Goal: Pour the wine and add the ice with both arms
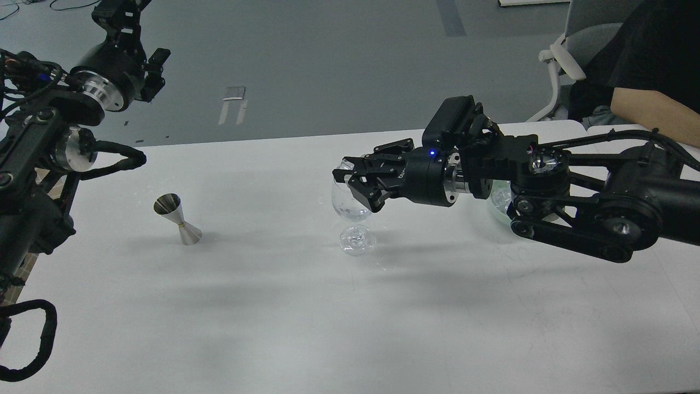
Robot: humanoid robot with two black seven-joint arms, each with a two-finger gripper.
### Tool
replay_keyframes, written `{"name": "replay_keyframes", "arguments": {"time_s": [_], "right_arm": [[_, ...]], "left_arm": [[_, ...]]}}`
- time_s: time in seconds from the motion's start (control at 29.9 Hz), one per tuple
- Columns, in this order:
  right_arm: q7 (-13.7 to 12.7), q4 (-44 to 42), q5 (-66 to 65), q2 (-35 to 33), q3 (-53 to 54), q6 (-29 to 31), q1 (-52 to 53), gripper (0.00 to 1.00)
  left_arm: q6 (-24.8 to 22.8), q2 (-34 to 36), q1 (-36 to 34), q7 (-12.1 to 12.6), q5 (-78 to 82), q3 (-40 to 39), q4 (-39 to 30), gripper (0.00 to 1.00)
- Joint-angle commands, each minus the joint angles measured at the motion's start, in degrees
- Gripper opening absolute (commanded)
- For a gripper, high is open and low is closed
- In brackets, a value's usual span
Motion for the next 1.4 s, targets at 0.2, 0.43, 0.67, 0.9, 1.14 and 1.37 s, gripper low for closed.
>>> {"name": "replay_keyframes", "arguments": {"time_s": [0.2,0.43,0.67,0.9,1.14,1.37], "right_arm": [[-0.07,0.00,-0.07,-0.34,-0.08,0.29,0.09,0.33],[0.01,0.35,-0.07,-0.60,-0.08,2.49,0.27,0.00],[0.01,0.26,0.02,-0.60,0.01,2.32,0.27,0.23],[0.01,0.26,1.68,-0.60,0.10,1.96,0.18,0.49],[0.01,0.26,2.04,-0.34,0.18,1.96,0.18,0.58],[0.01,0.26,2.04,-0.60,0.71,1.79,0.35,0.60]], "left_arm": [[-0.20,0.00,0.00,0.00,0.00,-0.09,0.00,0.98],[-0.20,0.00,0.00,0.00,0.00,-0.09,0.00,0.98],[-0.20,-0.09,0.00,0.00,0.00,-0.09,0.00,0.98],[-0.20,-0.35,0.00,-0.08,0.00,-0.09,0.00,0.98],[-0.20,-0.18,0.00,-0.08,0.00,-0.09,0.00,0.98],[-0.20,-0.09,0.00,-0.08,0.00,-0.09,0.00,0.98]]}}
